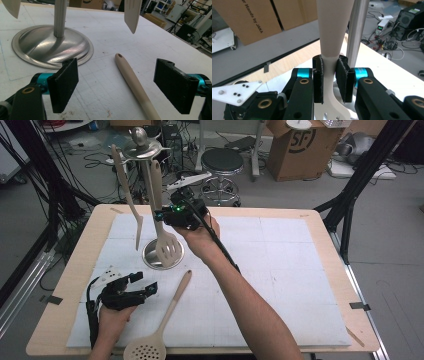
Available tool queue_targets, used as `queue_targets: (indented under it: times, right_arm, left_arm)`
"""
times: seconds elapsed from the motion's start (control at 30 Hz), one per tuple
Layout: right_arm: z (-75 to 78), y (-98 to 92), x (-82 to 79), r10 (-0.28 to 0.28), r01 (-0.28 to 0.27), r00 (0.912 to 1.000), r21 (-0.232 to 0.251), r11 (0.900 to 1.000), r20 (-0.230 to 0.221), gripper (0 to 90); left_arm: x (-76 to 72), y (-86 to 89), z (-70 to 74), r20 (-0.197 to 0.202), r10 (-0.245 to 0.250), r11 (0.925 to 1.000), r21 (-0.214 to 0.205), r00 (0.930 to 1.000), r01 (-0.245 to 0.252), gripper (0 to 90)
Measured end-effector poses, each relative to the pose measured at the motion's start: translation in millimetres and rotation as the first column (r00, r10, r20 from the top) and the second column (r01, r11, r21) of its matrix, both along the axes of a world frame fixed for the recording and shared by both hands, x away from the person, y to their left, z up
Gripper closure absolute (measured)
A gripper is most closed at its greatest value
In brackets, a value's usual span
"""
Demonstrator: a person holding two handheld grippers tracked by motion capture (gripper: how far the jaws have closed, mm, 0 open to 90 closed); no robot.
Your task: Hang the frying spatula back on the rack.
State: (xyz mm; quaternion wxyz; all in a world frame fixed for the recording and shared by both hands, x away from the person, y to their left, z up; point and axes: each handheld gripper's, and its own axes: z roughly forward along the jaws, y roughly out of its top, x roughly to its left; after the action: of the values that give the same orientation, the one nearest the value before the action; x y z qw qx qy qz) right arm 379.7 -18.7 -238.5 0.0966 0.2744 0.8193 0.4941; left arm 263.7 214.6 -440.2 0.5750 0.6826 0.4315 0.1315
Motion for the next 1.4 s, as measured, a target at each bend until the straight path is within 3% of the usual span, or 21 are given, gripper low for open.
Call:
queue_targets:
  times: [0.47, 0.67, 0.73, 0.8, 1.0, 1.23, 1.4]
  right_arm:
    - [-5.7, -13.7, -5.0, -0.093, 0.092, 0.9943, 0.026, 0.9954, 0.052, 75.0]
    - [-7.6, -15.0, -4.1, -0.087, 0.085, 0.9956, 0.051, 0.9951, 0.036, 73.3]
    - [-8.0, -15.1, -4.2, -0.087, 0.084, 0.9954, 0.055, 0.9949, 0.041, 68.0]
    - [-7.8, -16.2, -4.5, -0.099, 0.096, 0.9940, 0.074, 0.9927, 0.046, 59.1]
    - [-4.3, -19.8, -7.3, -0.090, 0.080, 0.9929, 0.124, 0.9891, 0.078, 56.5]
    - [2.1, -25.7, -10.4, -0.093, 0.069, 0.9899, 0.209, 0.9756, 0.107, 56.7]
    - [8.6, -28.7, -16.2, -0.076, 0.035, 0.9868, 0.272, 0.9617, 0.143, 63.1]
  left_arm:
    - [0.1, -0.2, -0.4, 0.001, 0.002, 1.0000, 0.006, 1.0000, -0.002, 20.5]
    - [0.2, -0.6, -0.4, 0.001, 0.000, 1.0000, 0.004, 1.0000, 0.000, 20.5]
    - [0.2, -0.6, -0.4, 0.001, 0.000, 1.0000, 0.004, 1.0000, 0.000, 20.5]
    - [0.1, -0.6, -0.4, 0.001, 0.000, 1.0000, 0.004, 1.0000, 0.000, 20.5]
    - [0.3, -1.1, -0.5, -0.001, -0.003, 1.0000, 0.005, 1.0000, 0.003, 20.5]
    - [0.4, -0.9, -0.6, -0.001, -0.001, 1.0000, 0.004, 1.0000, 0.001, 20.5]
    - [0.4, -1.0, -0.6, -0.001, -0.003, 1.0000, 0.006, 1.0000, 0.003, 20.5]
